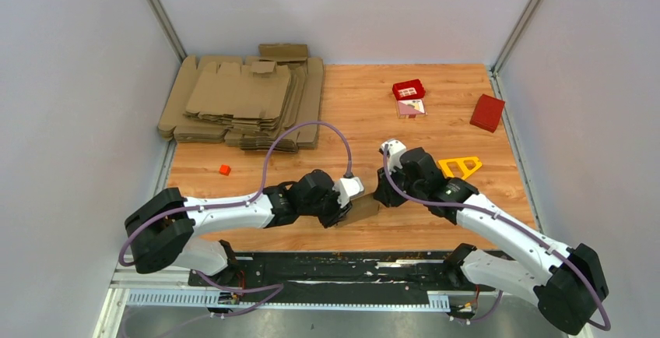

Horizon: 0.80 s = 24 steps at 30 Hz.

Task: Fold the paper box

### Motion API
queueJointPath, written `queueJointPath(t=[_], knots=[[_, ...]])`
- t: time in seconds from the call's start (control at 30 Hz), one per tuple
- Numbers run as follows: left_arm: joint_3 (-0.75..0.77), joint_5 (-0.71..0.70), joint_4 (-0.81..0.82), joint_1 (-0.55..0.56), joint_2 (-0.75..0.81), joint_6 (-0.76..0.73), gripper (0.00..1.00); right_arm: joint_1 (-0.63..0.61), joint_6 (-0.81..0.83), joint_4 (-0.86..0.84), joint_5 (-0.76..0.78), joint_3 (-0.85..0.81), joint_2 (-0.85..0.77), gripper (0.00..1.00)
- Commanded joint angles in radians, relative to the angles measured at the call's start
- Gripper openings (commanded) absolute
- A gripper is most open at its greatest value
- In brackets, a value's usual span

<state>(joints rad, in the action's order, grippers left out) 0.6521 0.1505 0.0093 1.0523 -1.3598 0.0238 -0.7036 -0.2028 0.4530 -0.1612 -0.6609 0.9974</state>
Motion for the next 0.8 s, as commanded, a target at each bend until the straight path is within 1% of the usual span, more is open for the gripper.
queueJointPath(t=[0.0,0.1,0.27,0.77], knots=[[0.029,-0.028,-0.026,-0.001,0.021,-0.011,0.20,-0.005,-0.003,-0.036,0.016,-0.017,-0.019,0.18],[0.027,-0.027,-0.026,0.000,0.021,-0.012,0.20,-0.006,0.003,-0.036,0.013,-0.019,0.000,0.15],[0.027,-0.024,-0.026,0.001,0.018,-0.012,0.20,-0.005,0.006,-0.053,0.011,-0.008,0.016,0.15],[0.033,-0.025,-0.029,0.004,0.003,-0.014,0.20,-0.006,0.063,-0.025,0.052,-0.002,0.017,0.04]])
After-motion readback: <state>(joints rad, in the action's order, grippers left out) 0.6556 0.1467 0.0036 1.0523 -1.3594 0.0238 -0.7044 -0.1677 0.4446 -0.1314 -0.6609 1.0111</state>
